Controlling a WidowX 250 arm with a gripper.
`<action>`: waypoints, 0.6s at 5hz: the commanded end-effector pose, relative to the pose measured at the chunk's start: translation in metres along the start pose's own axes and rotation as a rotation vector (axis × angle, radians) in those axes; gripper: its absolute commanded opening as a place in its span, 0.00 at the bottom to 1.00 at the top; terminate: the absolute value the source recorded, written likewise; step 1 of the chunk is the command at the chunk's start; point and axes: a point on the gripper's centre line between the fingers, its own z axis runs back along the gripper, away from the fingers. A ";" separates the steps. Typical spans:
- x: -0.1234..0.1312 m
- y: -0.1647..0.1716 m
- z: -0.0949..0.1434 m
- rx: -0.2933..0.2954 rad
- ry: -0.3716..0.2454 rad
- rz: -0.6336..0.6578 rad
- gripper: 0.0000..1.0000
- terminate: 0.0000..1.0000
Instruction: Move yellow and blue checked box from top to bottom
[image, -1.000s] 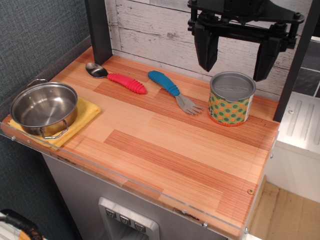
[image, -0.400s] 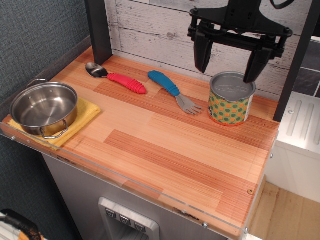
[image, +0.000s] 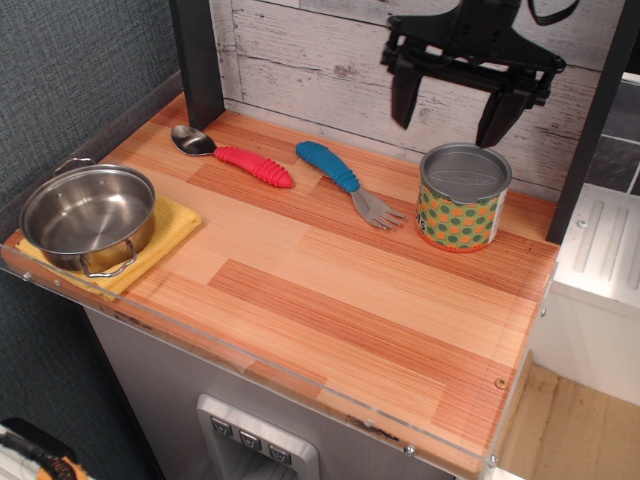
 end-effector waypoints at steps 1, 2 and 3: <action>0.040 -0.004 -0.003 -0.007 -0.152 -0.005 1.00 0.00; 0.052 -0.013 -0.011 -0.016 -0.202 -0.014 1.00 0.00; 0.057 -0.020 -0.020 -0.045 -0.216 -0.041 1.00 0.00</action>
